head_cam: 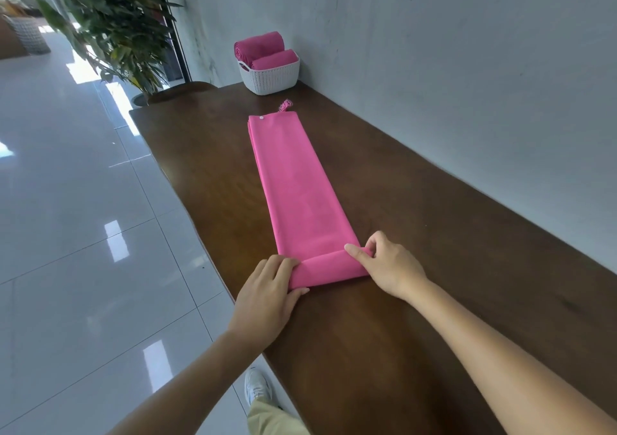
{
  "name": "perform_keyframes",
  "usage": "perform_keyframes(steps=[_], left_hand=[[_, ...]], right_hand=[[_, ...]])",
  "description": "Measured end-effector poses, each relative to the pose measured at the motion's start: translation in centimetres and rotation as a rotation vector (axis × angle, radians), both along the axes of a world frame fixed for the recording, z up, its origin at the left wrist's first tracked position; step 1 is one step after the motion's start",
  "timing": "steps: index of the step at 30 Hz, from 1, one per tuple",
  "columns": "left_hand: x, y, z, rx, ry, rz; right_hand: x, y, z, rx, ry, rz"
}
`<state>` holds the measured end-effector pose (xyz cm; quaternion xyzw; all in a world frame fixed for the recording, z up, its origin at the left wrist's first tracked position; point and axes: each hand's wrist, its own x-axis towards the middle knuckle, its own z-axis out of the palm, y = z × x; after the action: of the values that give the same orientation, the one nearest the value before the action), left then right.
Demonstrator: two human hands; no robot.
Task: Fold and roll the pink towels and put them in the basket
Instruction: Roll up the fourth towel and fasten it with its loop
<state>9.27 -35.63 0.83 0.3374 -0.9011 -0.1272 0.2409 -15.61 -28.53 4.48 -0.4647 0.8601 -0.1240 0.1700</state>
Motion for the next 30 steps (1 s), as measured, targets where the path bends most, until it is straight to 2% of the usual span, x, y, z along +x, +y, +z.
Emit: perform_keyframes(steps=[2,6,11,16,19,23,25,30], left_hand=[[0.0,-0.4,0.1,0.017,-0.009,-0.005],[-0.1,-1.0,0.9,0.175,0.013,0.038],[0.2,-2.0,1.6,0.429,0.050,0.161],[1.0,-2.4,2.2,0.523,0.006,0.190],[1.6,-3.0,2.2,0.592,-0.075,0.188],[1.9,-3.4,2.6,0.737,0.001,0.245],[1.9,-3.3,2.7,0.714,0.046,0.298],[2.4,-2.5,2.2,0.402,0.080,0.275]], right_hand=[[0.5,0.5,-0.1,-0.082,0.022,-0.001],[1.2,1.9,-0.3,-0.215,0.042,0.095],[1.6,2.9,-0.2,-0.195,0.006,0.194],[2.6,3.6,-0.5,-0.175,0.007,0.222],[3.2,3.9,-0.6,-0.159,0.048,0.239],[3.8,3.2,-0.6,-0.098,0.153,0.228],[4.1,2.6,-0.2,-0.058,0.177,0.211],[3.8,0.9,0.3,0.025,0.108,0.153]])
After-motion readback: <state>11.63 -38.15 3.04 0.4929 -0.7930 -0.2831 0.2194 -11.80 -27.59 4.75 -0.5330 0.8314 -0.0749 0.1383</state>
